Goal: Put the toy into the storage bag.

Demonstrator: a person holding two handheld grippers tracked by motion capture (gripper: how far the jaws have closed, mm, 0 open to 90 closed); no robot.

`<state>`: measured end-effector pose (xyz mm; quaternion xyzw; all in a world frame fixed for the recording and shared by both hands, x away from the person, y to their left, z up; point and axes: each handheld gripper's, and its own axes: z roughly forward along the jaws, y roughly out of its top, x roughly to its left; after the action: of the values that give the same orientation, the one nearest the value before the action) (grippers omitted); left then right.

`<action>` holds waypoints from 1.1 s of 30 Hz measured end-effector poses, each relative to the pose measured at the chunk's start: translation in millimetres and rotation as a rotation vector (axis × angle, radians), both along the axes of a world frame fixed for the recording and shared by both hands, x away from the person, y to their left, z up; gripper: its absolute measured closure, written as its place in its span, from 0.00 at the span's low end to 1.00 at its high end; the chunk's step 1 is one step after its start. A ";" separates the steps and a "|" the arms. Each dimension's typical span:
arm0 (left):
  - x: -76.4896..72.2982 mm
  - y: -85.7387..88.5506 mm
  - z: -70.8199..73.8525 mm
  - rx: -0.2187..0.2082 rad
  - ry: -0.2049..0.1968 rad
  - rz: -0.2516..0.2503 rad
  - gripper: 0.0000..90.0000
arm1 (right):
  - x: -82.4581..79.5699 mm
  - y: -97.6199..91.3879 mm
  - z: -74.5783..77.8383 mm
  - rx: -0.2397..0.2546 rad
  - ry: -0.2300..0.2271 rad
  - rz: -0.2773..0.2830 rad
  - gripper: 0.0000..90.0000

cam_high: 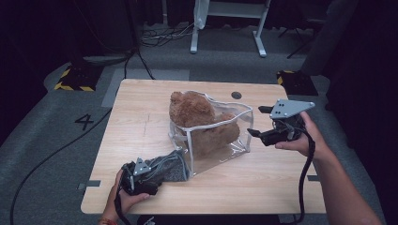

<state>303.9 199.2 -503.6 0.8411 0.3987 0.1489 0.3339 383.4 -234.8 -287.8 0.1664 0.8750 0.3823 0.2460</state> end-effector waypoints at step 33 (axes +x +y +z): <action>-0.3 -0.2 0.0 -0.002 0.001 0.002 0.17 | -9.2 -31.4 -71.0 -0.091 0.048 -0.071 0.24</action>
<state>303.6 198.9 -503.7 0.8405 0.3999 0.1484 0.3342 374.2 -266.1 -358.8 0.1953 0.8906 0.3290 0.2457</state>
